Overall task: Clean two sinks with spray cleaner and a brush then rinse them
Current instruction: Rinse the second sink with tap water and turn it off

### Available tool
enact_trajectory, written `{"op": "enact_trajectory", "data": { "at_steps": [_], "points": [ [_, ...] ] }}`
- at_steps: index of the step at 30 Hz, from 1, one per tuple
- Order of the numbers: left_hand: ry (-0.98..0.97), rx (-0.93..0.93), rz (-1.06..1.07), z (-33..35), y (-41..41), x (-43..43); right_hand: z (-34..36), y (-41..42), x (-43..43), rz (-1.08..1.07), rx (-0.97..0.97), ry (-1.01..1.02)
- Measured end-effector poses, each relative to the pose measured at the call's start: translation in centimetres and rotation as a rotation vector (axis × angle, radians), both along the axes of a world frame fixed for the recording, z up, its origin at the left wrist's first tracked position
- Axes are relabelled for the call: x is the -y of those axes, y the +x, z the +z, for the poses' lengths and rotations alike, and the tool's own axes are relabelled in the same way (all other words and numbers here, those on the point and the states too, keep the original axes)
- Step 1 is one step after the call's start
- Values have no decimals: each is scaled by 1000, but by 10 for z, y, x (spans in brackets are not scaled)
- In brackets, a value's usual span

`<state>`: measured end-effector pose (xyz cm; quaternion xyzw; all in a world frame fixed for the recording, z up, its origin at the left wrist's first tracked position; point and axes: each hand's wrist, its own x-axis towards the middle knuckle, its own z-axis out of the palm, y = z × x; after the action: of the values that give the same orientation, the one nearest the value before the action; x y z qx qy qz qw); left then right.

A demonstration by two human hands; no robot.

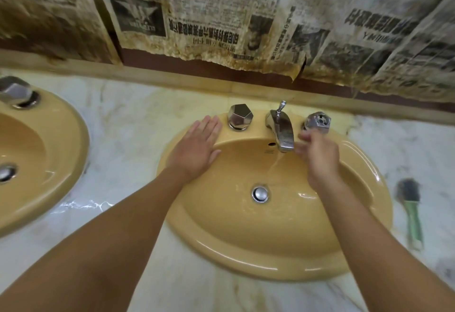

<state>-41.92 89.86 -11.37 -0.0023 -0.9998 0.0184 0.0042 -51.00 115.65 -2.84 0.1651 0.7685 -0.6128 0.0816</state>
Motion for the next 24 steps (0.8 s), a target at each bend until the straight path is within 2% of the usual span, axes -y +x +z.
{"op": "enact_trajectory", "data": {
  "at_steps": [2, 3, 5, 9, 14, 19, 22, 24],
  "points": [
    [-9, 0, 4, 0, -1, 0, -15, 16, 0, -122, 423, -575],
    [-12, 4, 5, 0, 0, 0, -17, 24, 0, -133, 570, -746],
    [-15, 13, 6, 1, 0, -1, -17, 34, 6, -145, 671, -931],
    [-10, 28, 11, 2, 1, -1, -16, 37, 20, -232, 649, -1098],
    [57, 3, 7, 2, 1, -1, -28, 45, 34, -282, 680, -1061],
    [231, -33, 3, 7, 0, 0, -1, 59, 74, -77, 778, -1018],
    [507, -48, 105, 14, -13, -5, 50, 35, 98, 142, 662, -900],
    [776, -124, 231, 25, -32, -20, 78, 14, 113, 293, 461, -579]
  ]
}}
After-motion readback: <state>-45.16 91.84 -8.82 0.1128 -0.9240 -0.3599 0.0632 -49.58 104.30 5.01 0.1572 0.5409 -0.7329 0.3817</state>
